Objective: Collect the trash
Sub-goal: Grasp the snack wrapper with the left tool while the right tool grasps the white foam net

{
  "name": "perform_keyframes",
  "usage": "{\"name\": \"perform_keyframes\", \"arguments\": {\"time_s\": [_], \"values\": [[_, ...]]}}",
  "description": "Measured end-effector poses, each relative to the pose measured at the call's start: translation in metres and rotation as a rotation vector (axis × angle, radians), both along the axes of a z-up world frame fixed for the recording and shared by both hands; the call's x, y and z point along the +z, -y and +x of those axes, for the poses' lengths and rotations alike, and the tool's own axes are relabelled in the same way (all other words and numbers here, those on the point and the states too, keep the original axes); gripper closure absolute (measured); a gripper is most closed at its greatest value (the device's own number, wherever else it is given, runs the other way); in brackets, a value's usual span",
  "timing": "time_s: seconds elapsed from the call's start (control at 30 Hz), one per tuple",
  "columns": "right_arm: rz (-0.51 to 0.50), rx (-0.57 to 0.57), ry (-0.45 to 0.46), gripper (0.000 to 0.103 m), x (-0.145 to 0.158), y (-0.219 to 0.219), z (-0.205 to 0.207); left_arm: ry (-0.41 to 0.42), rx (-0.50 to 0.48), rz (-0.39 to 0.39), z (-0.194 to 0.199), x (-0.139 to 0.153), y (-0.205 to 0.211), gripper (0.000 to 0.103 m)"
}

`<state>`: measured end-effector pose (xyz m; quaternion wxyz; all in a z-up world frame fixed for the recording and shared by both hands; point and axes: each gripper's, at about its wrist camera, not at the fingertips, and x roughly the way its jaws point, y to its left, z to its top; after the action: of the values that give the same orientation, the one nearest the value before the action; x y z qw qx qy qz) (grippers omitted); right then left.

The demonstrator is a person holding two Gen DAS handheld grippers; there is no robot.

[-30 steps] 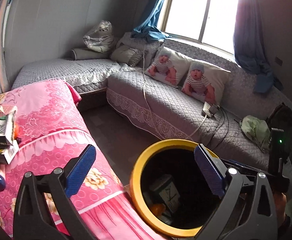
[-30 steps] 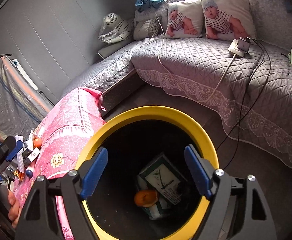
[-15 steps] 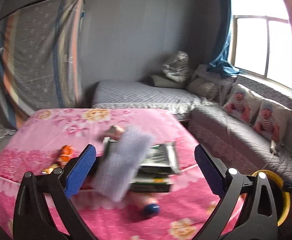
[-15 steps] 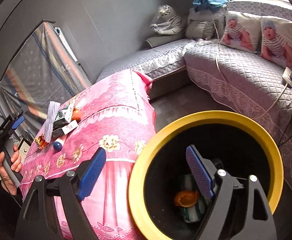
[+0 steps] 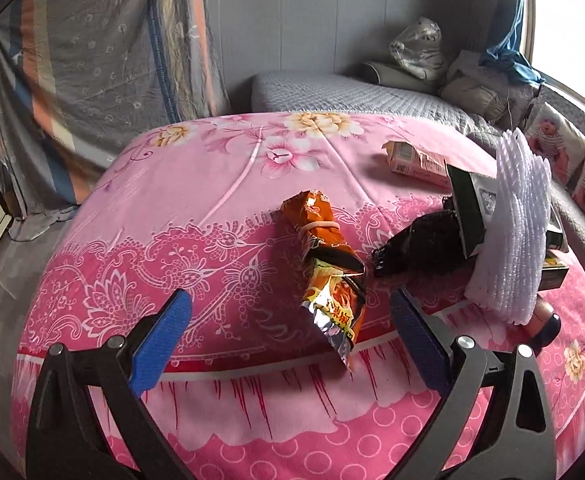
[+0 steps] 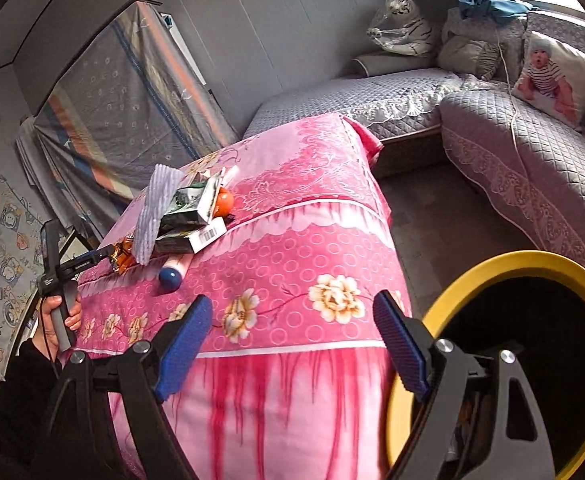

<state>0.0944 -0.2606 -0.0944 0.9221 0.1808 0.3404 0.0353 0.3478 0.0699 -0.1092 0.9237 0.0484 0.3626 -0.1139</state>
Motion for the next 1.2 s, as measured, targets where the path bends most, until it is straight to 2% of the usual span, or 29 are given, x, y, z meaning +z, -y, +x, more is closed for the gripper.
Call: {"name": "perform_keyframes", "arguments": {"time_s": [0.17, 0.2, 0.23, 0.27, 0.3, 0.43, 0.57, 0.77, 0.97, 1.03, 1.1, 1.17, 1.2], "values": [[-0.012, 0.046, 0.0, 0.024, 0.006, -0.018, 0.014, -0.034, -0.045, 0.029, 0.021, -0.011, 0.013, 0.009], [-0.016, 0.058, 0.002, 0.024, 0.008, -0.023, 0.017, -0.042, -0.043, 0.024, 0.024, -0.014, 0.013, 0.016], [-0.016, 0.076, 0.006, 0.024, 0.01, -0.028, 0.021, -0.06, -0.039, 0.016, 0.029, -0.017, 0.011, 0.038], [-0.013, 0.099, 0.009, 0.024, 0.014, -0.035, 0.026, -0.088, -0.039, 0.0, 0.035, -0.021, 0.009, 0.05], [-0.006, 0.128, 0.015, 0.024, 0.018, -0.042, 0.032, -0.108, -0.032, -0.014, 0.038, -0.024, 0.007, 0.072], [-0.036, 0.263, 0.075, 0.024, 0.045, -0.087, 0.067, -0.077, -0.02, -0.033, 0.029, -0.02, 0.002, 0.079], [-0.057, 0.327, 0.048, 0.024, 0.054, -0.126, 0.129, -0.037, -0.004, -0.086, 0.011, 0.001, -0.009, 0.081], [0.019, 0.277, -0.074, 0.024, 0.04, -0.145, 0.217, 0.059, -0.017, -0.112, -0.036, 0.037, -0.023, 0.081], [-0.028, 0.244, -0.157, 0.024, 0.019, -0.173, 0.26, 0.126, -0.027, -0.154, -0.085, 0.06, -0.035, 0.081], [-0.058, 0.26, -0.16, 0.035, 0.015, -0.185, 0.266, 0.141, -0.014, -0.154, -0.095, 0.064, -0.037, 0.081], [-0.074, 0.287, -0.171, 0.076, 0.012, -0.197, 0.27, 0.151, 0.012, -0.147, -0.101, 0.067, -0.038, 0.081], [-0.071, 0.318, -0.174, 0.09, 0.011, -0.206, 0.27, 0.157, 0.04, -0.15, -0.107, 0.07, -0.038, 0.081], [-0.052, 0.34, -0.17, 0.091, 0.012, -0.208, 0.266, 0.158, 0.051, -0.153, -0.11, 0.071, -0.039, 0.081]]}}
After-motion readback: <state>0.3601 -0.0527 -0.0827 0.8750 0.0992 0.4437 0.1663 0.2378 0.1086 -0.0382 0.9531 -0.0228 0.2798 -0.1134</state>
